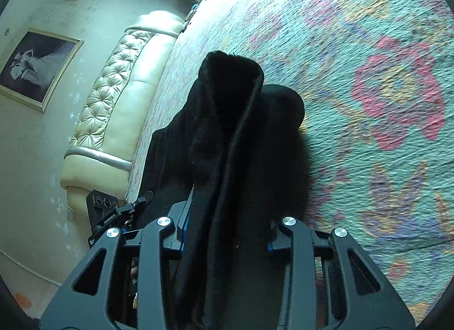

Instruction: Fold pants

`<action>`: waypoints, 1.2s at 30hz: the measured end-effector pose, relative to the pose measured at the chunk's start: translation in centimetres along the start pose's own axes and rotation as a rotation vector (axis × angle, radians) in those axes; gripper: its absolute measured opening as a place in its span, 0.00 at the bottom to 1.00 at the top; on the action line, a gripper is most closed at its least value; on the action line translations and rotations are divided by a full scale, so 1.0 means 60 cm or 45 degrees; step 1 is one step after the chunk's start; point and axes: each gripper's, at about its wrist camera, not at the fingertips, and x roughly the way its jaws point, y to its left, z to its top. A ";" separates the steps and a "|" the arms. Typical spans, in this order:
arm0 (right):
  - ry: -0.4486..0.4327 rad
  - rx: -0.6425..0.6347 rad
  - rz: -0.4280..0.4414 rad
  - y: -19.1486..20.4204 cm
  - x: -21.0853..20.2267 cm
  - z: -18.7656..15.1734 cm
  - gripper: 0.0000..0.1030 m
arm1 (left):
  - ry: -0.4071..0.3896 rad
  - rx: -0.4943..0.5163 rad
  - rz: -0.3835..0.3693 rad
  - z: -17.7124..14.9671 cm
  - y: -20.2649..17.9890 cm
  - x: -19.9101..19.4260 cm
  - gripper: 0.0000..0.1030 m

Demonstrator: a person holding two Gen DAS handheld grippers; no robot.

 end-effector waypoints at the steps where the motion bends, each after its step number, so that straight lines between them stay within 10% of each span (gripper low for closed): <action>1: 0.005 0.000 0.003 0.003 0.007 0.000 0.35 | -0.003 -0.033 -0.011 -0.003 0.014 -0.003 0.24; 9: 0.033 0.101 0.098 -0.033 -0.003 -0.007 0.46 | -0.003 -0.076 -0.092 -0.002 0.022 -0.005 0.39; 14: -0.057 0.089 0.110 -0.040 -0.052 0.007 0.71 | -0.016 -0.156 -0.182 0.004 0.024 -0.037 0.57; 36: 0.043 0.067 0.043 -0.028 0.004 0.090 0.83 | 0.212 -0.130 -0.239 0.136 0.029 0.096 0.65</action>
